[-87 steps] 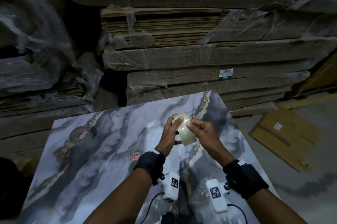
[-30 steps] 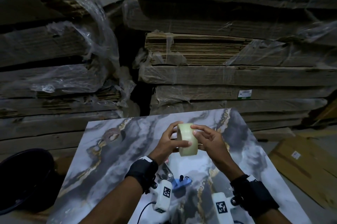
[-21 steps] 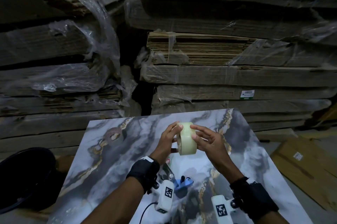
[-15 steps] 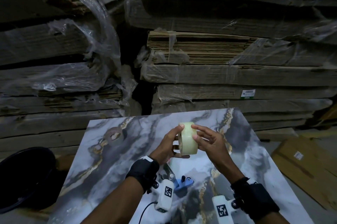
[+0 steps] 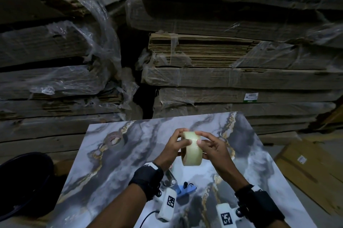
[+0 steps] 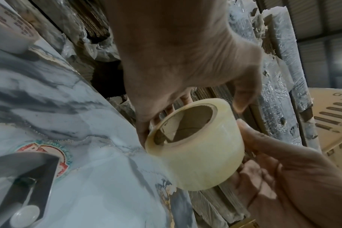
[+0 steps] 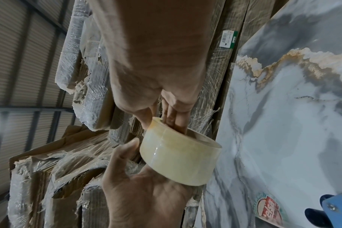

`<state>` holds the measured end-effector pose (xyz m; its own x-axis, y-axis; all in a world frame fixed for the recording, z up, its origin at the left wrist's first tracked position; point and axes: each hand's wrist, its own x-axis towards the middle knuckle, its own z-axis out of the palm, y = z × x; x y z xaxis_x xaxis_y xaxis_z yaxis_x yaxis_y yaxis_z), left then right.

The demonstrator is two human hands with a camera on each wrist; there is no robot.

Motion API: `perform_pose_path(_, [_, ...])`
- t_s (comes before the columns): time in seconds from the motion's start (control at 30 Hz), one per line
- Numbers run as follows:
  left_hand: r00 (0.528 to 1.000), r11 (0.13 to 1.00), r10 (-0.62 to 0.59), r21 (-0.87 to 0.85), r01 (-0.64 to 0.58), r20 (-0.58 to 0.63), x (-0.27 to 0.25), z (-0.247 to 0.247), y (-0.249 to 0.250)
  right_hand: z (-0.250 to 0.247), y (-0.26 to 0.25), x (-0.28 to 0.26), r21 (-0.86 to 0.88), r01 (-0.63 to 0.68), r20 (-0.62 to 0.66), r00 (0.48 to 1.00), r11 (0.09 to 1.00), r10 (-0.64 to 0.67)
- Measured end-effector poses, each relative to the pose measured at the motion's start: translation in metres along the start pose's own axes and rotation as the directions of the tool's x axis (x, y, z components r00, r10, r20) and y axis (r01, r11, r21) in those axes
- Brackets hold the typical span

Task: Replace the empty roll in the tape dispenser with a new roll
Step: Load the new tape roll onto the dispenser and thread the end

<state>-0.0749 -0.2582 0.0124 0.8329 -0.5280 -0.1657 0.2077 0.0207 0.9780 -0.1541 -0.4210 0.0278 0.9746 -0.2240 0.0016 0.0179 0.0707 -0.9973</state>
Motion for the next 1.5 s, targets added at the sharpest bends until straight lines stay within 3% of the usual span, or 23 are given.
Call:
perform_pose_path(0.13, [0.982,0.982,-0.188,-0.008,0.188,-0.008,0.001,0.003,0.003,0.002,0.004,0.001,-0.035,0.059,0.045,0.997,0.998,-0.058])
perform_pose_path(0.27, [0.967,0.966,-0.255,-0.054,0.255,0.004,0.000,-0.001,-0.002,0.001,0.007,0.000,-0.055,0.063,0.068,0.996,0.996,-0.059])
perform_pose_path(0.37, [0.977,0.976,-0.211,-0.049,0.210,-0.019,-0.001,-0.004,-0.004,0.003,0.005,-0.002,-0.037,0.032,0.070,0.997,0.999,-0.029])
perform_pose_path(0.6, [0.997,0.992,0.082,0.092,-0.082,0.009,-0.004,-0.006,-0.006,0.001,0.009,0.001,-0.020,-0.038,-0.005,0.999,0.999,0.037])
perform_pose_path(0.67, [0.997,0.994,0.072,0.083,-0.072,0.005,-0.003,-0.006,-0.006,0.001,0.009,0.000,0.000,-0.025,0.008,1.000,1.000,0.025])
perform_pose_path(0.8, [0.985,0.985,-0.166,-0.044,0.168,0.034,-0.005,-0.002,-0.005,0.003,0.010,-0.003,0.038,0.004,0.046,0.999,0.999,-0.006])
perform_pose_path(0.87, [0.978,0.978,-0.202,-0.051,0.204,0.046,-0.005,-0.004,-0.008,0.003,0.009,-0.005,0.037,0.001,0.051,0.999,0.999,-0.003])
perform_pose_path(1.2, [0.992,0.994,-0.031,0.109,0.018,0.118,-0.012,-0.006,-0.003,0.002,0.002,-0.006,0.004,-0.102,-0.057,0.993,0.995,0.102])
perform_pose_path(1.5, [0.983,0.972,-0.047,0.237,0.004,0.177,-0.016,-0.003,-0.004,0.008,0.003,-0.001,-0.161,-0.207,-0.165,0.970,0.965,0.181])
